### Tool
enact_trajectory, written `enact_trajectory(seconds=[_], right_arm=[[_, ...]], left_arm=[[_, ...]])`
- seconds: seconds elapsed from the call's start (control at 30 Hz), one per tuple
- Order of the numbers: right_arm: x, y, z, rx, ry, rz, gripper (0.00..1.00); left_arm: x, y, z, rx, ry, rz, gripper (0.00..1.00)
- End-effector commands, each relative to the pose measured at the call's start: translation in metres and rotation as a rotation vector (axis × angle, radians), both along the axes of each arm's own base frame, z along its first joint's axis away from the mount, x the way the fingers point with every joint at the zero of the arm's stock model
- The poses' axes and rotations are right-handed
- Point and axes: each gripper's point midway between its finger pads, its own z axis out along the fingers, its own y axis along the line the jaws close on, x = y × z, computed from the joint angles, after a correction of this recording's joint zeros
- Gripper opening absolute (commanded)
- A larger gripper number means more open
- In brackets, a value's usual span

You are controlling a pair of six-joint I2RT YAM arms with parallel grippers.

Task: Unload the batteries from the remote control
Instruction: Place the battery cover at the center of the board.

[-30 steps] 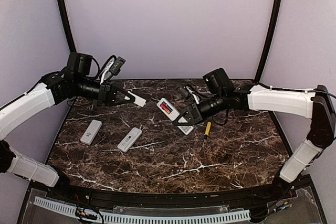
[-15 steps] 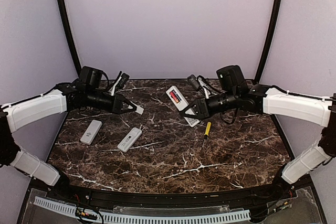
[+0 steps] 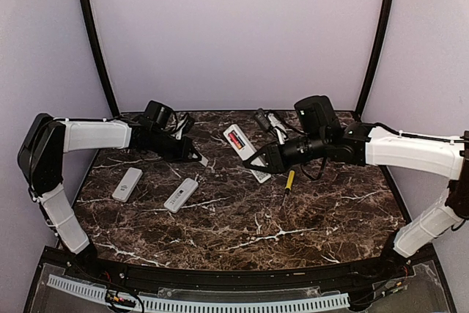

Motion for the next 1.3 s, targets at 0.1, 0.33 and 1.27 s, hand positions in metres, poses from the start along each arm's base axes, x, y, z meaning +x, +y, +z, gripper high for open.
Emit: enact_trajectory(seconds=[0.1, 0.33, 1.27], right_arm=[[0.005, 0.003, 0.006, 0.024, -0.065, -0.018, 0.0], [0.004, 0.001, 0.002, 0.022, -0.064, -0.025, 0.0], [0.008, -0.003, 0.007, 0.025, -0.084, -0.061, 0.0]], left_arm=[[0.025, 0.001, -0.022, 0.026, 0.048, 0.092, 0.01], [0.03, 0.002, -0.039, 0.048, 0.087, 0.11, 0.06], [0.047, 0.03, -0.075, 0.149, 0.1, 0.167, 0.39]])
